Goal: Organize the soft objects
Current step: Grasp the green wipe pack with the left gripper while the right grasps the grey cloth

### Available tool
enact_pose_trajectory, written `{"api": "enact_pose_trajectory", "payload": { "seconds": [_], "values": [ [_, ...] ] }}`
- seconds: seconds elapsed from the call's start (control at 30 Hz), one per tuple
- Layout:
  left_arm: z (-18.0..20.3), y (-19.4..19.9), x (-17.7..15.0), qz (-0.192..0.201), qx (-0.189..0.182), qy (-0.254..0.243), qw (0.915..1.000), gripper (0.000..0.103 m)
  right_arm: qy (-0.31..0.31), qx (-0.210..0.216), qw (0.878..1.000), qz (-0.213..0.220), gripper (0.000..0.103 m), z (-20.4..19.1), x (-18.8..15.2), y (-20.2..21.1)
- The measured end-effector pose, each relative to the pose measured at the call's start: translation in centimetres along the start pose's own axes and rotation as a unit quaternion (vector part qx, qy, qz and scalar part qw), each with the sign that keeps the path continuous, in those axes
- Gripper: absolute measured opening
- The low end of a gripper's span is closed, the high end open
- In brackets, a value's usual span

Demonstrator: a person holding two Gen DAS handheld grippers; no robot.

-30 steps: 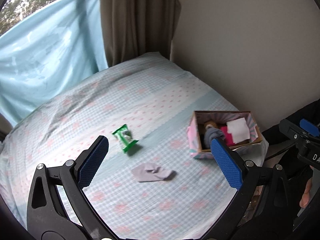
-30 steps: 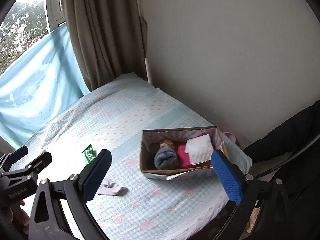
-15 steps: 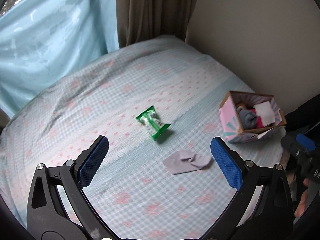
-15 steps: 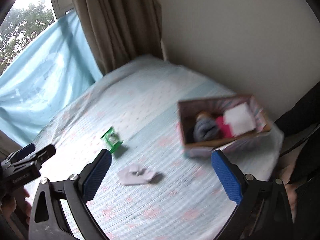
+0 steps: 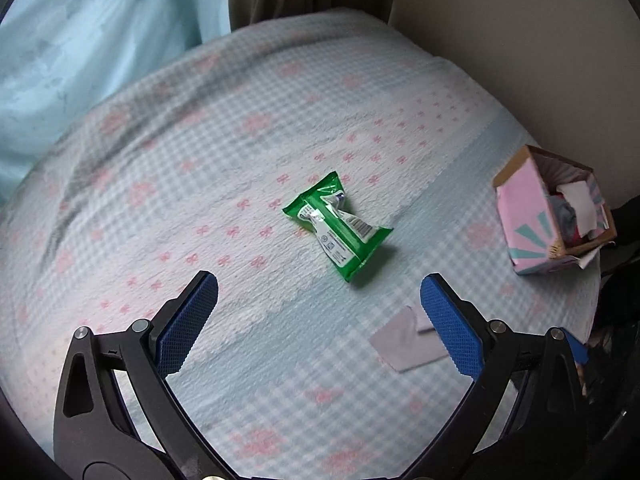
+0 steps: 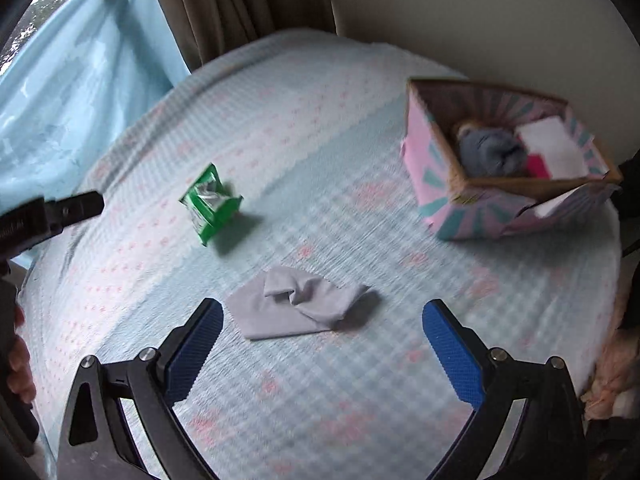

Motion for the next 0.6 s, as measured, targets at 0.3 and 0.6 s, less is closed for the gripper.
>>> {"api": "enact_pose_trajectory", "payload": {
  "seconds": [0.3,0.6],
  "values": [
    [0.5,-11.9,-0.4,-0.054,-0.021,0.032,0.9978,0.093,-0.005,0.006,1.0,-0.018,0.099,0.1,-3.1,-7.5],
    [0.9,-18.9,-1.2,-0.096,-0.018,0.058,0.9935,0.08,0.052,0.037,0.998,-0.021,0.099,-2.9,-5.2,-10.4]
  ]
}}
Point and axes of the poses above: each gripper's, at about its wrist camera, not at the fingertips, and y roughly against the way its jaws point, z to its right, x to its top, the point moved 10 cm from there along -y, roughly the way its jaws point, and after that the axes turned 10 degrees about z, right-handed, at the moved point
